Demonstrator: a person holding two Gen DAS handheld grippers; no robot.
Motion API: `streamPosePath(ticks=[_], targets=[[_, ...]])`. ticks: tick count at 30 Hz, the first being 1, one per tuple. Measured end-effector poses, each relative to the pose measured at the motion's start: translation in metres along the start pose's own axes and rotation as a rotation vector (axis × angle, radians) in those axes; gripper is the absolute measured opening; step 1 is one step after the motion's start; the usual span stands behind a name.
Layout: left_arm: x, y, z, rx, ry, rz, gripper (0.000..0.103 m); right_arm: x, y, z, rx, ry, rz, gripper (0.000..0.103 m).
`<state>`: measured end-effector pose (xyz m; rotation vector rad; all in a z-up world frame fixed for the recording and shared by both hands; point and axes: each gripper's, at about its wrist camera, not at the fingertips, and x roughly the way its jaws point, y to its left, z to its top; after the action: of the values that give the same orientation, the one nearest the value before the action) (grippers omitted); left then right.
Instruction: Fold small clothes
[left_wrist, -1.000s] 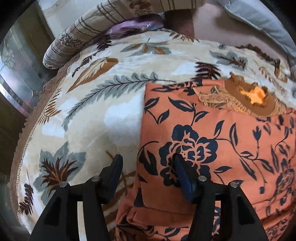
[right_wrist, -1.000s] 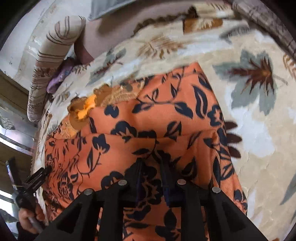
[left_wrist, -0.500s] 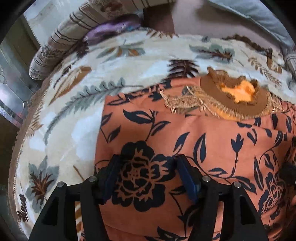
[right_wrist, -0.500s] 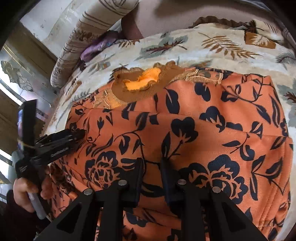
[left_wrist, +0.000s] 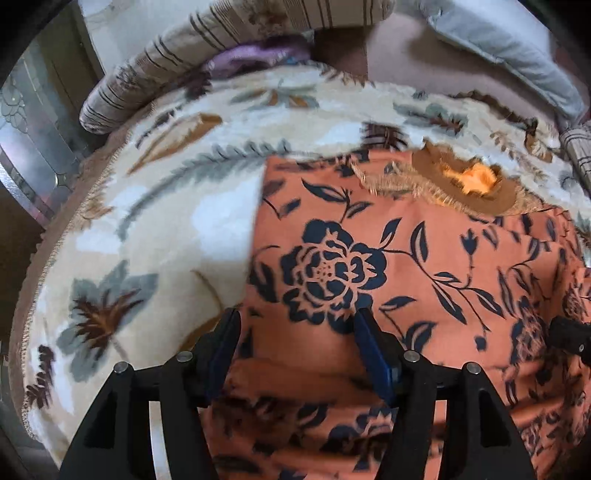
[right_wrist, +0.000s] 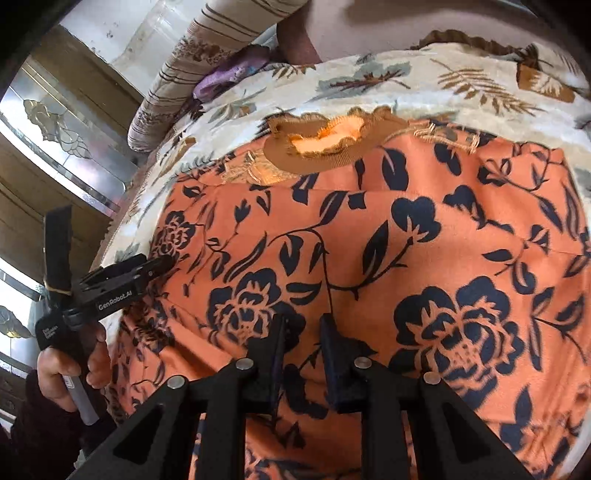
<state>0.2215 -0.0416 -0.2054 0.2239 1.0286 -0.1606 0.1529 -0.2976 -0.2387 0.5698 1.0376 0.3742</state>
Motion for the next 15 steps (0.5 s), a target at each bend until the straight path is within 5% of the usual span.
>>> streamPosePath(ticks=[5, 10, 11, 14, 15], targets=[[-0.041, 0.022, -0.018, 0.012, -0.056, 0.010, 0.065, -0.041, -0.005, -0.013, -0.008, -0.079, 0.024, 0.023], [-0.065, 0.056, -0.050, -0.006, -0.032, -0.048, 0.066, -0.077, -0.019, -0.025, 0.025, -0.162, -0.006, 0.025], [-0.069, 0.062, -0.057, -0.012, -0.021, -0.072, 0.068, -0.085, -0.024, -0.028, 0.043, -0.181, -0.004, 0.034], [-0.078, 0.084, -0.085, -0.069, 0.025, -0.127, 0.076, -0.108, -0.035, -0.043, 0.109, -0.271, 0.007, 0.082], [-0.079, 0.087, -0.092, -0.075, 0.037, -0.141, 0.076, -0.115, -0.038, -0.047, 0.122, -0.295, 0.010, 0.082]])
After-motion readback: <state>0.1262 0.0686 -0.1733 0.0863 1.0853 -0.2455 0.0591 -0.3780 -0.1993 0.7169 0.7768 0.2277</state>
